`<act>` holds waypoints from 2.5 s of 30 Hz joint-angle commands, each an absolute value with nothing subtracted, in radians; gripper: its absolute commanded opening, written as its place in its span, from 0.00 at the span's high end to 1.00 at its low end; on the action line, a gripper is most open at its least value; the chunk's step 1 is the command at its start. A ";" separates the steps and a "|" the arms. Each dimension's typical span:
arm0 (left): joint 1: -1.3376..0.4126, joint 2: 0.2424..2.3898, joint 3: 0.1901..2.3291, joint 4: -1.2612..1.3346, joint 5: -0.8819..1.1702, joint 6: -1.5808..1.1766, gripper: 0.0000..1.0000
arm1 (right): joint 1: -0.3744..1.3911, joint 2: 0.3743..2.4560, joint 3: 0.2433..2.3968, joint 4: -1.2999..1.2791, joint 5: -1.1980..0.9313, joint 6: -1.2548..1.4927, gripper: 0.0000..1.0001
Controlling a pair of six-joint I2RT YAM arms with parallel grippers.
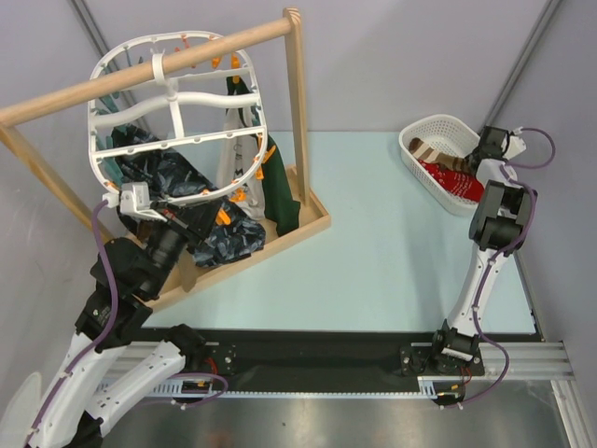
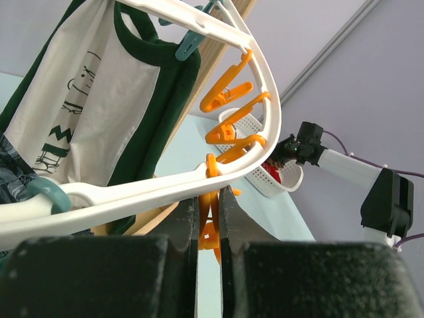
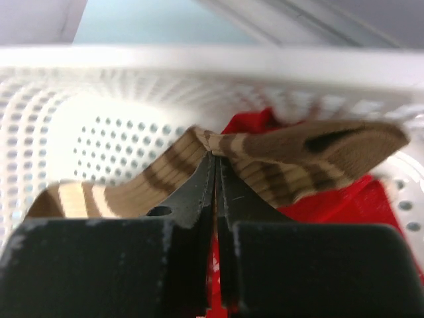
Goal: Clip the socks to the hanger
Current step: Pick up the sock from the bin.
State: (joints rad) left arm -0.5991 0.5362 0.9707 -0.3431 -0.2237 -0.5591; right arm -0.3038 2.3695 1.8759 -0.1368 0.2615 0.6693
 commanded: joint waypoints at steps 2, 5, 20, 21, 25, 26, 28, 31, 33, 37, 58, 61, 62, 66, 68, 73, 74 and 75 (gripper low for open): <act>-0.595 0.554 0.986 -0.357 -0.204 -0.578 1.00 | -0.252 2.238 1.859 -0.106 0.146 0.595 1.00; -0.594 0.560 0.986 -0.351 -0.204 -0.583 1.00 | -0.221 2.139 1.752 -0.066 0.098 0.620 1.00; -0.595 0.569 1.002 -0.351 -0.201 -0.561 1.00 | -0.285 2.163 1.740 -0.184 -0.203 0.650 0.74; -0.595 0.568 1.002 -0.354 -0.199 -0.560 1.00 | -0.293 2.160 1.720 -0.148 -0.183 0.649 0.60; -0.595 0.568 1.009 -0.362 -0.198 -0.557 1.00 | -0.314 2.210 1.781 -0.205 -0.156 0.583 0.50; -0.595 0.563 1.009 -0.362 -0.199 -0.555 1.00 | -0.318 2.212 1.789 -0.230 -0.149 0.571 0.50; -0.595 0.561 1.008 -0.362 -0.199 -0.555 1.00 | -0.318 2.201 1.779 -0.233 -0.115 0.571 0.47; -0.595 0.558 0.997 -0.354 -0.199 -0.561 1.00 | -0.316 2.163 1.735 -0.230 -0.002 0.586 0.39; -0.595 0.558 0.999 -0.354 -0.196 -0.561 1.00 | -0.322 2.145 1.707 -0.200 0.078 0.598 0.31; -0.595 0.555 0.997 -0.354 -0.196 -0.561 1.00 | -0.345 2.183 1.741 -0.201 0.109 0.646 0.30; -0.594 0.557 0.997 -0.359 -0.193 -0.561 1.00 | -0.298 2.447 2.054 -0.274 0.247 0.548 0.52; -0.595 0.557 0.997 -0.362 -0.193 -0.563 1.00 | -0.279 2.464 2.083 -0.307 0.300 0.520 0.68; -0.595 0.555 0.999 -0.362 -0.193 -0.563 1.00 | -0.279 2.474 2.104 -0.316 0.301 0.517 0.74; -0.595 0.549 0.996 -0.367 -0.190 -0.566 1.00 | -0.279 2.497 2.151 -0.353 0.299 0.470 0.98; -0.595 0.548 0.996 -0.367 -0.190 -0.569 1.00 | -0.275 2.493 2.155 -0.359 0.301 0.440 1.00; -0.595 0.546 0.996 -0.371 -0.190 -0.583 1.00 | -0.235 2.381 2.094 -0.312 0.279 0.321 1.00; -0.595 0.548 0.996 -0.371 -0.190 -0.586 1.00 | -0.229 2.353 2.077 -0.301 0.259 0.307 1.00; -0.595 0.549 0.997 -0.376 -0.192 -0.595 1.00 | -0.216 2.294 2.044 -0.281 0.198 0.299 1.00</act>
